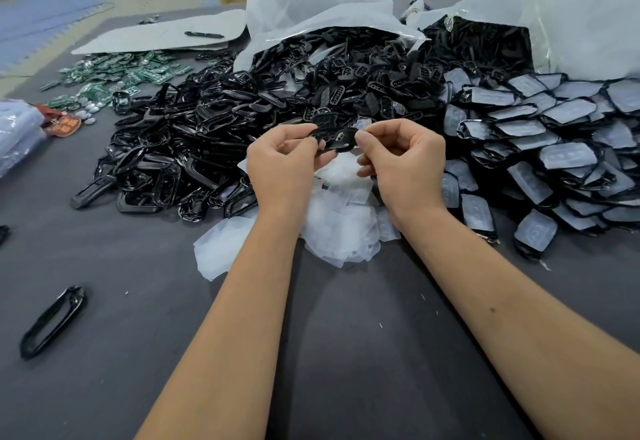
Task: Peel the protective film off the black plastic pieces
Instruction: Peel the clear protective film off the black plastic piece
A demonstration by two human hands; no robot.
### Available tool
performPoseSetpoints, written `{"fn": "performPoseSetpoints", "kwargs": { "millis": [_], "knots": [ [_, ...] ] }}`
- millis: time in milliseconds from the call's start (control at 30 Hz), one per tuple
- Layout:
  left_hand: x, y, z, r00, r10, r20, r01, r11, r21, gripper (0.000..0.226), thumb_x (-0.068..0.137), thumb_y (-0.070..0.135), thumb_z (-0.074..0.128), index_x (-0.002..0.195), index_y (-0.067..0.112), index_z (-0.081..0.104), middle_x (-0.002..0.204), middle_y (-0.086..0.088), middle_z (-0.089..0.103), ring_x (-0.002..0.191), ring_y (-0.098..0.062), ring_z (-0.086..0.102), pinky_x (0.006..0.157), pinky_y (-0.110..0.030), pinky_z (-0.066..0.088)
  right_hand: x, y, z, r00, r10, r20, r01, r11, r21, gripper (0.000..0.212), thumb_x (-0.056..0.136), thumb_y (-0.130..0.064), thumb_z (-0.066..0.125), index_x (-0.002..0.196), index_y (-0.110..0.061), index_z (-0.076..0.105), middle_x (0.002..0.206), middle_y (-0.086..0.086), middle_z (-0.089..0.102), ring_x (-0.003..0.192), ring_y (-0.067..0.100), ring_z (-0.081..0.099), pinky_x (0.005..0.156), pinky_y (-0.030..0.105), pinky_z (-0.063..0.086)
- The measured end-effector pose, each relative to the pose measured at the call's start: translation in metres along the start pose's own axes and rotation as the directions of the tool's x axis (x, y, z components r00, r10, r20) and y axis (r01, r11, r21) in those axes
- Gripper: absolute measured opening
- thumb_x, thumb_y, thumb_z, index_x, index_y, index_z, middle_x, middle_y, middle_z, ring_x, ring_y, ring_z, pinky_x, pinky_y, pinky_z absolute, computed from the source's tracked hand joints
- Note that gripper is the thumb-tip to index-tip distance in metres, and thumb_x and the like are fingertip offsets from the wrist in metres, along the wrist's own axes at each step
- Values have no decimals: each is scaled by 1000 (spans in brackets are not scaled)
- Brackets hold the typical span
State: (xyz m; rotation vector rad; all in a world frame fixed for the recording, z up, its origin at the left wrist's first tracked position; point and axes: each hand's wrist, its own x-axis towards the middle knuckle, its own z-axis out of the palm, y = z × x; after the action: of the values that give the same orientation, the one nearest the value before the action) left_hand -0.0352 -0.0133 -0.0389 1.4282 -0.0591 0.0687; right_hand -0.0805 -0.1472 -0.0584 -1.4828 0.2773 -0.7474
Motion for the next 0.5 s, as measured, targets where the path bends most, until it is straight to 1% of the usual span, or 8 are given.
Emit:
{"fn": "performPoseSetpoints", "kwargs": {
  "millis": [67,133,167,267,300,400,433,500],
  "knots": [
    [0,0,0,999,-19,26,19,1000,-18,17,91,-9,63,97,0,76,73,-10,75,75,-23,79,74,-34,65,0,0,0,1000,0,-10,0,1000,-15,7,90,-7,79,90,-3,74,73,9,74,58,19,68,52,29,56],
    [0,0,-1,999,-24,42,25,1000,-20,15,94,-6,62,98,0,76,81,-18,75,76,-26,79,74,-34,64,0,0,0,1000,-5,-15,4,1000,-29,7,90,-8,79,90,-3,74,74,9,73,58,19,68,52,30,56],
    [0,0,-1,999,-22,43,23,1000,-14,16,95,-6,62,97,0,76,83,-18,75,76,-26,79,74,-33,64,0,-1,0,1000,-12,-17,11,999,-41,6,90,-8,80,89,-4,75,74,10,73,58,19,67,52,30,56],
    [0,-3,1,1000,8,17,-8,999,44,18,94,-7,61,95,3,76,72,-6,73,72,-23,79,75,-38,65,-1,-1,1,998,-57,-16,55,994,-93,5,89,-11,81,89,-8,77,73,6,74,57,18,68,51,30,56],
    [0,-4,2,1000,18,6,-18,997,69,19,94,-7,61,94,4,76,71,-8,72,70,-23,78,75,-39,65,-1,-2,1,998,-69,-12,67,992,-106,4,89,-12,81,89,-9,78,73,4,75,56,19,68,51,31,56],
    [-2,-5,4,999,40,-8,-38,992,117,20,92,-9,60,93,5,75,81,-33,67,68,-26,78,68,-31,63,-2,-2,1,998,-69,0,68,990,-127,4,90,-14,81,89,-10,79,70,3,74,54,19,68,50,32,56],
    [-2,-5,4,999,42,-4,-41,992,121,20,92,-9,60,93,5,75,86,-36,67,68,-27,78,68,-32,63,-2,-1,1,998,-63,2,63,989,-133,5,89,-14,81,89,-9,79,69,3,74,54,19,69,50,32,56],
    [-3,-5,3,999,35,14,-37,992,122,21,92,-8,60,93,6,75,89,-37,68,68,-27,78,74,-39,65,-1,-1,1,998,-57,2,57,987,-148,7,87,-14,83,86,-9,78,68,4,74,54,18,69,50,32,55]
  ]
}}
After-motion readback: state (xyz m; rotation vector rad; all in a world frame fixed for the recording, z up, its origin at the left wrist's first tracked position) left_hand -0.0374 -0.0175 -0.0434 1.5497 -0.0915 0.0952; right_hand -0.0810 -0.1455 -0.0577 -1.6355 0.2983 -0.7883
